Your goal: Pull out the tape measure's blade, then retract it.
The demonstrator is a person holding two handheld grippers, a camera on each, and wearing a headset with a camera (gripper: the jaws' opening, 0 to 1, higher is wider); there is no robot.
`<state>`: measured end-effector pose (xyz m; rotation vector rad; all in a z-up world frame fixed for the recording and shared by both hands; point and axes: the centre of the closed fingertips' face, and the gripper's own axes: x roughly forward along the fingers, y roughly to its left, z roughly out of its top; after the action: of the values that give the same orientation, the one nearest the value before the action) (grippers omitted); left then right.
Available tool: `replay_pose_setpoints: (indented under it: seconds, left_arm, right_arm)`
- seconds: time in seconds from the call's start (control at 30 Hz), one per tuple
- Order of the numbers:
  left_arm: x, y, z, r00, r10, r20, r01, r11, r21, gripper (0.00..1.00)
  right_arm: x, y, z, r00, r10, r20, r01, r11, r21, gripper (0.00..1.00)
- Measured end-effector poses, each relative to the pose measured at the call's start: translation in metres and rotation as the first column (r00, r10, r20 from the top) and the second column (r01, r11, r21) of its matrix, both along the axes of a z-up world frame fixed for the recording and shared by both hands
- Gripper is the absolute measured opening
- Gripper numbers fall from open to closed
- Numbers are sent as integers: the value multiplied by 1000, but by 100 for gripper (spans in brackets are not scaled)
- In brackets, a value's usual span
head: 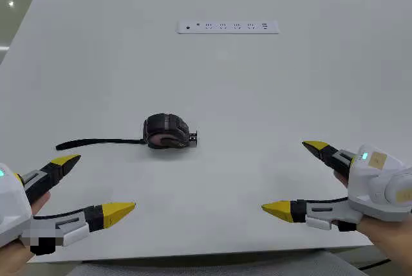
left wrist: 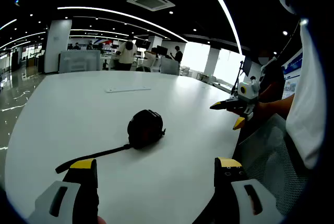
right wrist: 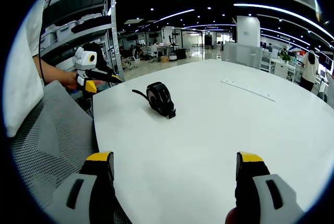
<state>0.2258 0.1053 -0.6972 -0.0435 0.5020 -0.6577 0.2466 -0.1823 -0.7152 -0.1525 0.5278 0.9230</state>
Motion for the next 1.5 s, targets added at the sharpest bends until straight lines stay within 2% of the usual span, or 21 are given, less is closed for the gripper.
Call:
replay_pose_setpoints:
  seconds: [0.07, 0.13, 0.23, 0.33, 0.4, 1.03, 1.13, 1.5]
  left_arm:
    - [3, -4, 5, 1000, -7, 4, 7, 1000, -19, 90]
    - [3, -6, 1, 1000, -13, -6, 13, 999, -33, 90]
    - [2, -7, 0, 1000, -18, -6, 18, 1000, -26, 90]
    - [2, -9, 1, 1000, -24, 1, 24, 999, -25, 90]
    - [2, -9, 2, 1000, -25, 4, 25, 999, -23, 90]
    - [2, -9, 2, 1000, -23, 2, 23, 999, -23, 90]
    - [3, -9, 2, 1000, -22, 3, 22, 999, -25, 90]
    - [5, -10, 1, 999, -32, -1, 32, 999, -26, 90]
  right_arm:
    - [-2, 3, -2, 1000, 14, -10, -14, 1000, -1, 94]
    - [1, -2, -2, 1000, 23, 2, -23, 999, -32, 95]
    - [4, 0, 0, 1000, 11, 25, -10, 999, -45, 97]
    - [2, 1, 0, 1000, 20, 21, -19, 999, -47, 89]
    - [1, 1, -1, 1000, 20, 15, -19, 999, -49, 90]
    - [3, 0, 1, 1000, 11, 15, -10, 1000, -26, 90]
    - [2, 1, 2, 1000, 17, 9, -16, 1000, -11, 86]
    - [2, 1, -1, 1000, 20, 5, -20, 1000, -22, 87]
